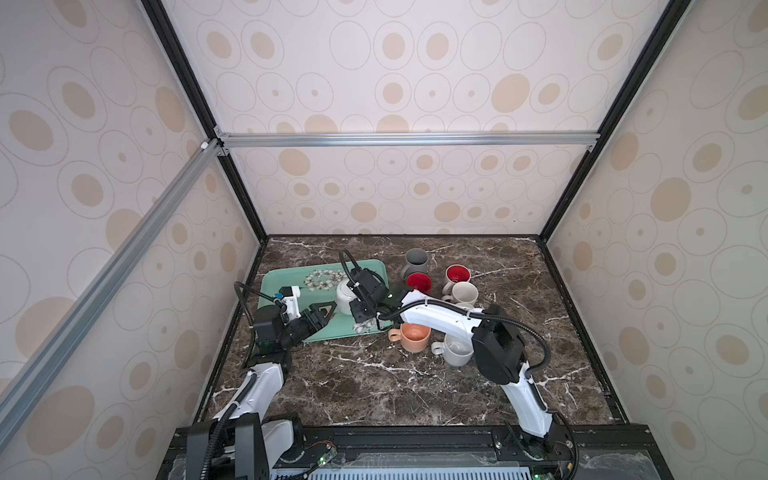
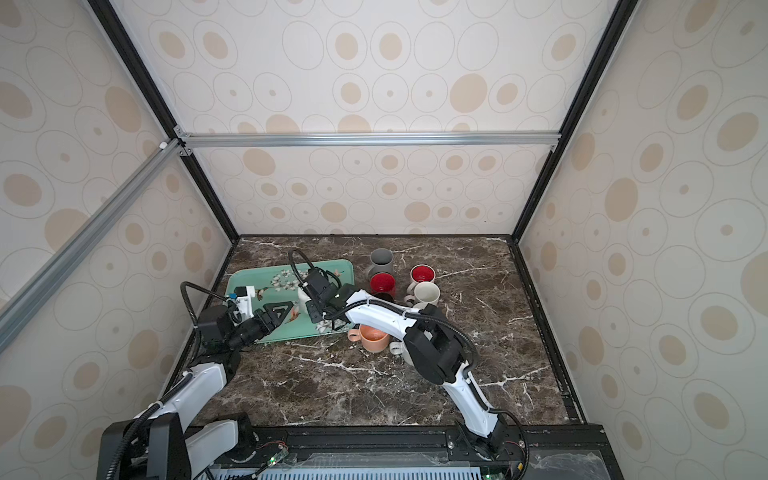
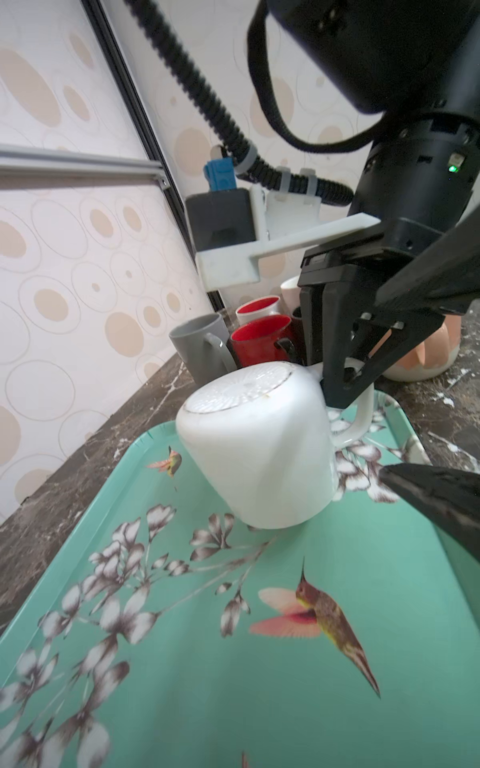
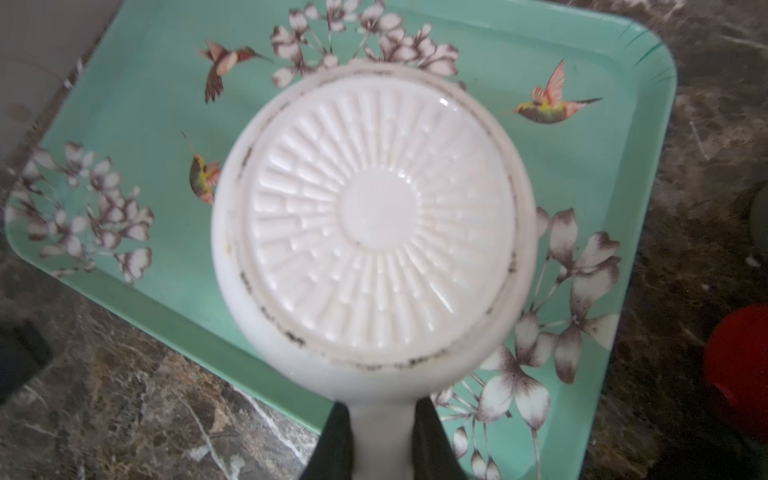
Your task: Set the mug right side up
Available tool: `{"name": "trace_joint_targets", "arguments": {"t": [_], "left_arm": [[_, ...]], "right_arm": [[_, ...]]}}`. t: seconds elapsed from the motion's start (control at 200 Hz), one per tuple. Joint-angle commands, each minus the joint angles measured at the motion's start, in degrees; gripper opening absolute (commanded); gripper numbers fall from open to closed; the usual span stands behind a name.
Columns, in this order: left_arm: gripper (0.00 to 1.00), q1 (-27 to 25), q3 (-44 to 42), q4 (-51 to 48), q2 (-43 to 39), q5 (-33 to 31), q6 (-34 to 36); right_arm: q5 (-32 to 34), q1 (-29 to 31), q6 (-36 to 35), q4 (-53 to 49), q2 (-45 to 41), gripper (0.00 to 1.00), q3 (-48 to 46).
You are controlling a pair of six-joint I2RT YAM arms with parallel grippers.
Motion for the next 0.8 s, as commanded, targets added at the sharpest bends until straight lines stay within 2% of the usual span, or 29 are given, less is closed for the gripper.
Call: {"name": "trace_joint_targets", "arguments": {"t": [0.0,0.145,0.255,0.385,0.585,0.795], "left_arm": [[0.60,0.3,-2.7,13.6,-0.4,2.9,-10.2],[0.59,-1.0,-7.4,26.0,0.6,2.3,-19.9],[0.58,-2.3,-8.3,36.1,3.5,2.1,-26.3],[0.55,-4.0,-6.8,50.5,10.6,3.2,-34.3],[0.42,-5.0,-3.8,76.4,25.1,6.5,-48.3],[0.42,-5.0,-1.2,78.0,29.7,6.9,-49.0]], "right_arm": [[-0.5,-0.8,4.9,12.2,-6.2,0.00,-2.7],[-4.1,-2.6,12.7,23.5,-10.5,0.00,-11.1],[-5.4,-3.3,15.9,28.0,-12.8,0.00,-13.7],[-7.7,-3.8,18.5,30.2,-14.2,0.00,-14.2],[-12.6,-5.0,23.1,35.1,-16.2,0.00,-16.4],[-14.5,-5.1,24.8,36.4,-18.4,0.00,-18.0]]}}
